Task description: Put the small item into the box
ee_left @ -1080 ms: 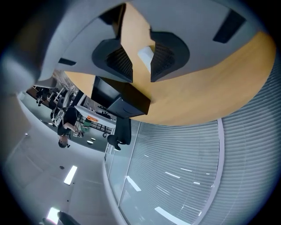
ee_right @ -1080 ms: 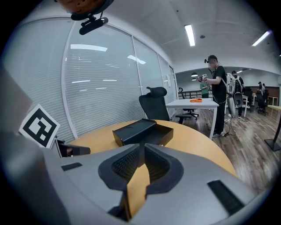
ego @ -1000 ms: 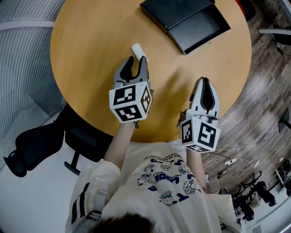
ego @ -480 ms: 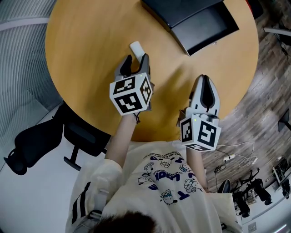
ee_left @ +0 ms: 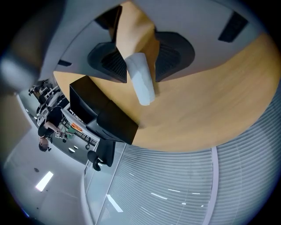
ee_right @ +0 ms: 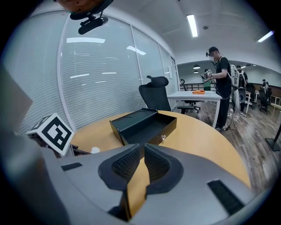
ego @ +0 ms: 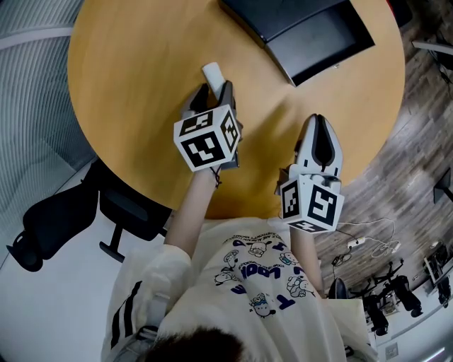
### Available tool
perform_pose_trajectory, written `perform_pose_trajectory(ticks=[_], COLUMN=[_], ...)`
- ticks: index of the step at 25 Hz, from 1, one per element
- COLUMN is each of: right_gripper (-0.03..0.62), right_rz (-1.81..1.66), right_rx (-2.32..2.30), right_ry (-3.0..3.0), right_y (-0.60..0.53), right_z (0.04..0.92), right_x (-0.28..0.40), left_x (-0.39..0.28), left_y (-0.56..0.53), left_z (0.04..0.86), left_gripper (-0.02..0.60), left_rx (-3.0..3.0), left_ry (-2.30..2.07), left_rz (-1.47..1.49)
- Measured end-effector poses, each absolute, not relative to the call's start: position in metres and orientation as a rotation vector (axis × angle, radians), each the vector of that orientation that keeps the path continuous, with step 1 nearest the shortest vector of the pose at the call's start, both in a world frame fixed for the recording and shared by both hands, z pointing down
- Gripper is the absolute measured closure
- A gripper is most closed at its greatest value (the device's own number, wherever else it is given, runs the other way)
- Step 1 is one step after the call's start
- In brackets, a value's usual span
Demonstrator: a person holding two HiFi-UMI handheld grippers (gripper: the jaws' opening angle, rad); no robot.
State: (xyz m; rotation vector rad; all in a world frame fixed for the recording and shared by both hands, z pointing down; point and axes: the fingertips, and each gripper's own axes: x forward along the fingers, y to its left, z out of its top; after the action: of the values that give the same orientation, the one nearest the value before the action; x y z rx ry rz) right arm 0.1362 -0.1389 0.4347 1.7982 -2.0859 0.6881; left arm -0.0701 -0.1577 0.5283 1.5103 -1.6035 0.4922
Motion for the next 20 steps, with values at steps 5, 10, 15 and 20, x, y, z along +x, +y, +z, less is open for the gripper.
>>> perform_pose_trajectory(ticks=[5,10,15,20], right_gripper=[0.545,0.545,0.545,0.545], right_rz=[0.686,0.685,0.678,0.663], right_rx=[1.794,1.801,1.809,1.811], right_ry=[-2.082,-2.079,-2.082,-2.083], right_y=[-0.139,-0.135,-0.132,-0.125], right_z=[0.437,0.436,0.433,0.431], right_x=[0.137,0.139,0.142,0.140], left_x=[-0.068,-0.072,-0.070,-0.074], left_y=[-0.156,-0.153,-0.154,-0.154], left_z=[0.538,0.539,0.538,0.525], left_gripper=[0.386,0.420,0.430,0.431], left_rx=[1.477,1.481,1.504,1.546], left_ry=[-1.607,-1.621,-1.610,-1.621], left_rz=[0.524,0.532,0.540,0.528])
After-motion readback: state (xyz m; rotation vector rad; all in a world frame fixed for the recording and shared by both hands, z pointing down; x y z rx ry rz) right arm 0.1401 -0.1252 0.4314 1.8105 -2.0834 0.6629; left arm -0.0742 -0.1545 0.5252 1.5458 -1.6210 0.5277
